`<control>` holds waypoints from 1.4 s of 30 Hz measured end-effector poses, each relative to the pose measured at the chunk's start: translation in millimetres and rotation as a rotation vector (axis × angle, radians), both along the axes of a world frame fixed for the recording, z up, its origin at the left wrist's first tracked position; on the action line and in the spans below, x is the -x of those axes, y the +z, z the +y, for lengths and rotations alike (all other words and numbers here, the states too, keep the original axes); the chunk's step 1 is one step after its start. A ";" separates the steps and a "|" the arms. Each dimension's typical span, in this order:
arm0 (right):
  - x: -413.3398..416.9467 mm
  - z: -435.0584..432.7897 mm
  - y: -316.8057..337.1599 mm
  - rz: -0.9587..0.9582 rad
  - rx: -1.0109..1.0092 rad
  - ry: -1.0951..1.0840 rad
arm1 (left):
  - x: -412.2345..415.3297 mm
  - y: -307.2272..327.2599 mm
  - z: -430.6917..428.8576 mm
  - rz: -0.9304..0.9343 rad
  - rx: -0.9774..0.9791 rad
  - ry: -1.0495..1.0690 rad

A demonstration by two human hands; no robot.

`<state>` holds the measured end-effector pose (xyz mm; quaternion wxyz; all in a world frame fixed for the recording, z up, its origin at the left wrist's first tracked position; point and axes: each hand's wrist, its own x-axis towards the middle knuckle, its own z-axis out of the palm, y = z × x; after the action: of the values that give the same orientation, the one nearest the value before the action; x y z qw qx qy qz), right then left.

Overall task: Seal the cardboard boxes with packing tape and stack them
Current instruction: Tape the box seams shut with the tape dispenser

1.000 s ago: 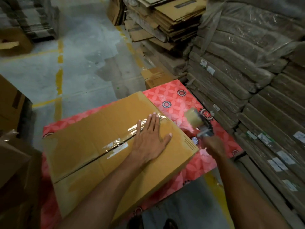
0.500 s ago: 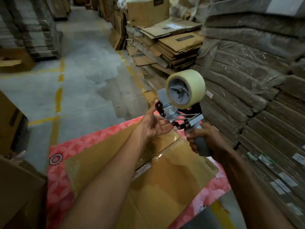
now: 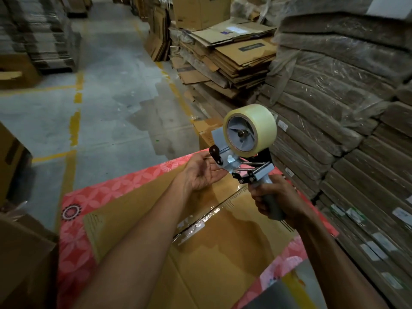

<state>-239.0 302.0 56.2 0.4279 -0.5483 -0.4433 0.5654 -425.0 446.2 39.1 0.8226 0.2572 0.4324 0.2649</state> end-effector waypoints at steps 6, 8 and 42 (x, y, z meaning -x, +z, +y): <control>-11.3 8.7 6.2 0.008 -0.015 0.019 | -10.2 -0.2 5.4 0.189 -0.141 -0.005; -12.1 12.5 3.5 -0.031 0.002 0.013 | -13.0 -2.4 18.5 0.274 -0.216 0.032; -29.4 11.1 -52.3 -0.154 0.128 -0.085 | -28.8 -48.3 99.5 0.996 -0.669 -0.036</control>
<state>-209.6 313.1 3.9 0.3801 -0.6346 -0.4142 0.5303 -396.2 545.7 -9.2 0.3994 0.6027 0.6547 0.2204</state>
